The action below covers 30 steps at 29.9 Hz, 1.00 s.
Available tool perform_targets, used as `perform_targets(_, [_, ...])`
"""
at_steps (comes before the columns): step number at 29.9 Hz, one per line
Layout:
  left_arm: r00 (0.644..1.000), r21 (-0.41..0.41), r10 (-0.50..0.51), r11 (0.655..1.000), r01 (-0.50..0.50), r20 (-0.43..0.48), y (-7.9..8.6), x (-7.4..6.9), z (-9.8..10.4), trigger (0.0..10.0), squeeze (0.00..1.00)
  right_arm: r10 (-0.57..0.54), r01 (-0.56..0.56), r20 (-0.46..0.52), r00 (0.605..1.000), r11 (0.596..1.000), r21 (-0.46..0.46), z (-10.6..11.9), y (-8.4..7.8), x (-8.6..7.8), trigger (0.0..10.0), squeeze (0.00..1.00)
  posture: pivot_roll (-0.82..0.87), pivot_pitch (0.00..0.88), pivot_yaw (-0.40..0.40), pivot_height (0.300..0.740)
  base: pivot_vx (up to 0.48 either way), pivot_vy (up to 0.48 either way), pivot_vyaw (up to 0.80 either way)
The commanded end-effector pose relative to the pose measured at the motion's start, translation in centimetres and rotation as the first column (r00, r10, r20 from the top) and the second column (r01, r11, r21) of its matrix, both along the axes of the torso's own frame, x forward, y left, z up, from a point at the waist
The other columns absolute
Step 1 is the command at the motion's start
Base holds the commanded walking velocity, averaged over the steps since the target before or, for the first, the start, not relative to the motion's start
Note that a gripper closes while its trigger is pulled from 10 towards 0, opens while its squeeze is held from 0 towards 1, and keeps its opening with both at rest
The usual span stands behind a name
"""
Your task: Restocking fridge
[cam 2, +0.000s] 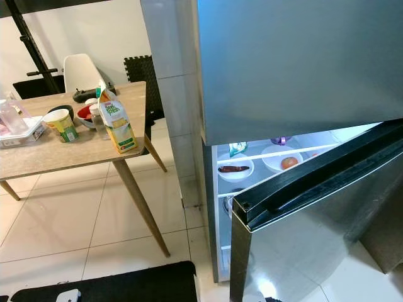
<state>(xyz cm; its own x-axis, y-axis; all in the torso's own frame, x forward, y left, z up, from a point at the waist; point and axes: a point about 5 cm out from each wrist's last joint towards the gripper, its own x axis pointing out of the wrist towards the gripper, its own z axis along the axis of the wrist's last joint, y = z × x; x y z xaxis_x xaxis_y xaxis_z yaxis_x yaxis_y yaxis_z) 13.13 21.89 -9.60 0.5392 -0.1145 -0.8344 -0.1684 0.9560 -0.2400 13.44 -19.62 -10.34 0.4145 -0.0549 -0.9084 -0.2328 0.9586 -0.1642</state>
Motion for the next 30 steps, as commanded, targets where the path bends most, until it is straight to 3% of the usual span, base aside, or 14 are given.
perform_targets(1, [1.0,0.03,0.0,1.0,0.0,-0.001,1.05,-0.03,0.22,10.0,0.0,0.013,-0.013,-0.002,1.0,1.0,0.014,-0.02,0.61,0.19,10.0,0.0,0.01,0.0,0.109,0.74,0.0,0.0,0.0])
perform_targets(30, [1.0,0.021,0.007,1.0,-0.008,0.003,0.75,0.04,0.18,10.0,0.0,0.015,-0.015,-0.002,1.0,1.0,0.011,0.01,0.47,0.24,10.0,0.0,0.01,0.0,0.101,0.74,0.0,0.0,0.0])
